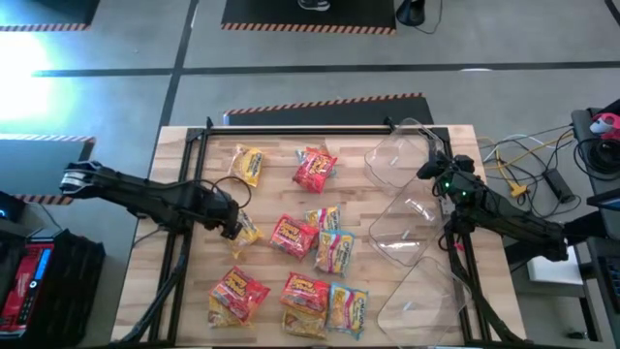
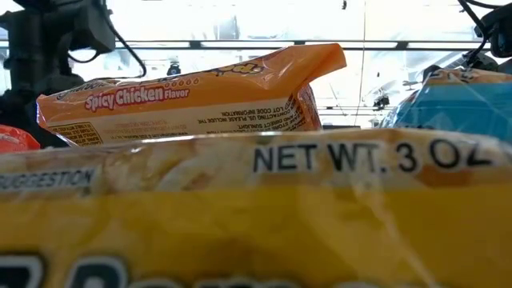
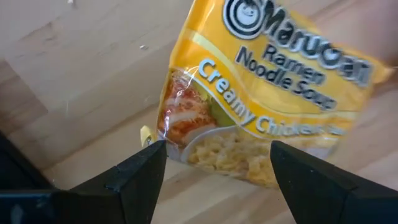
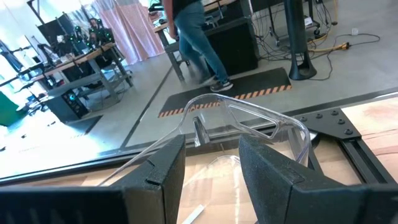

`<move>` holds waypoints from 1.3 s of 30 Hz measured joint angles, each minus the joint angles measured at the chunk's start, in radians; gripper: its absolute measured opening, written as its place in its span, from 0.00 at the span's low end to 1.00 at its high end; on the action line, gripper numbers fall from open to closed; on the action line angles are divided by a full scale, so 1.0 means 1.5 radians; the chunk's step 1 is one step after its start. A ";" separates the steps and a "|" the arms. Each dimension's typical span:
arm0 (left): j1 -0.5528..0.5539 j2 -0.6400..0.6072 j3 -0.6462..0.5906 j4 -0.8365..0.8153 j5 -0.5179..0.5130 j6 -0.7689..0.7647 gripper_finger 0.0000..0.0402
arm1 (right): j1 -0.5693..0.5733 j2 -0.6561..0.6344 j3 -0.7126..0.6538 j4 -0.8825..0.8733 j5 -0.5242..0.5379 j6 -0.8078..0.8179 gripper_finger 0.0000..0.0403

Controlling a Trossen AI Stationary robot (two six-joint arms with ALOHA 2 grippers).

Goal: Sort Maruchan noodles
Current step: Adjust the middle transparent bin

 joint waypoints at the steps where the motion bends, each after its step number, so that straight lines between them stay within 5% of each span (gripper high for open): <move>1: 0.000 0.002 -0.008 0.004 0.000 0.000 0.67 | 0.000 0.000 0.000 0.000 0.000 0.000 0.35; 12: 0.000 0.010 -0.042 0.085 -0.001 0.016 0.67 | 0.000 0.000 0.000 0.000 0.000 0.000 0.35; 31: 0.000 0.129 0.047 0.099 -0.035 -0.106 0.67 | -0.002 0.000 -0.002 0.024 0.035 0.017 0.35; 39: 0.000 0.217 0.114 0.099 -0.035 -0.108 0.67 | -0.003 0.000 -0.003 0.171 -0.002 0.051 0.35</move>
